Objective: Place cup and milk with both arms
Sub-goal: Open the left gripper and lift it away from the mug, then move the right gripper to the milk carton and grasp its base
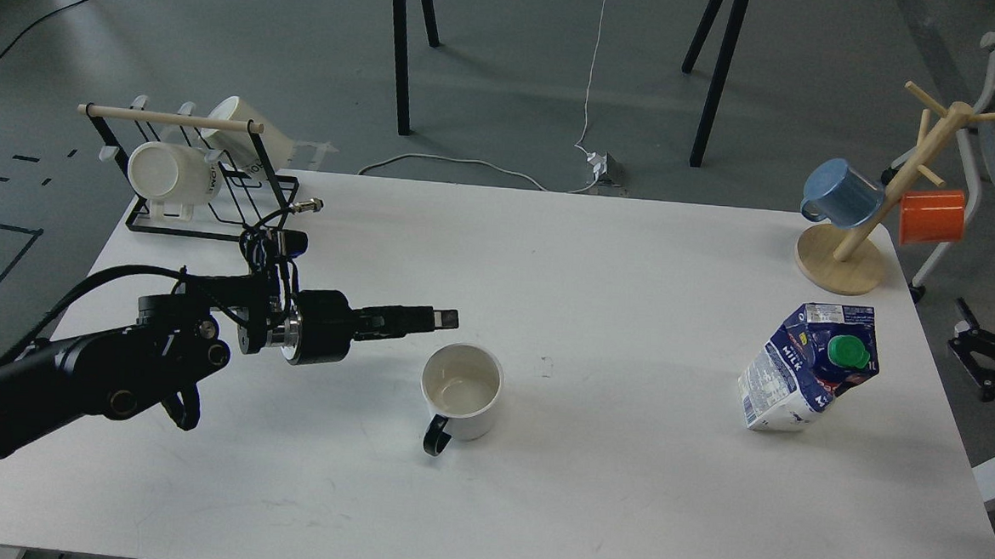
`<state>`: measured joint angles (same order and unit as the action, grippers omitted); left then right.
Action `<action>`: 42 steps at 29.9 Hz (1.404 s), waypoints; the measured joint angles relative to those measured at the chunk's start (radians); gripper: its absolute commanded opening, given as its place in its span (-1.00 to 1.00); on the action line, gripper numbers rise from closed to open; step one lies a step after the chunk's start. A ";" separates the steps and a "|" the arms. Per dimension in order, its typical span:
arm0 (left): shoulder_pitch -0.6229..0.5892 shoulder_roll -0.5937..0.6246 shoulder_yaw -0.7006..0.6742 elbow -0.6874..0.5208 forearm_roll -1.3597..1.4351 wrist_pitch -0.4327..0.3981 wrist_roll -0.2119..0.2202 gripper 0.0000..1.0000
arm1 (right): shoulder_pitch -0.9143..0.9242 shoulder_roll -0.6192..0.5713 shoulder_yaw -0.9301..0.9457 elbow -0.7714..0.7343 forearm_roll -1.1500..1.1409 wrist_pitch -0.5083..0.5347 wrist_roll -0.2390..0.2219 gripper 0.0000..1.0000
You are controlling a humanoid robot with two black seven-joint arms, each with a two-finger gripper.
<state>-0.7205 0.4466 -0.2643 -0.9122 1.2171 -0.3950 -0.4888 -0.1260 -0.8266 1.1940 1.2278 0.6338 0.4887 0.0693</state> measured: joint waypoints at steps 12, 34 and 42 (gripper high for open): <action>0.122 0.044 -0.167 0.013 -0.405 -0.082 0.000 0.85 | -0.258 0.004 -0.024 0.109 0.152 0.000 -0.002 0.98; 0.174 0.048 -0.162 0.015 -0.325 -0.076 0.000 0.89 | -0.118 0.221 -0.221 0.121 0.140 0.000 -0.002 0.98; 0.194 0.047 -0.162 0.015 -0.298 -0.055 0.000 0.89 | -0.065 0.274 -0.238 0.062 0.130 0.000 -0.002 0.98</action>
<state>-0.5263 0.4940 -0.4264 -0.8973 0.9188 -0.4505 -0.4887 -0.1908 -0.5524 0.9561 1.2902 0.7641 0.4887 0.0675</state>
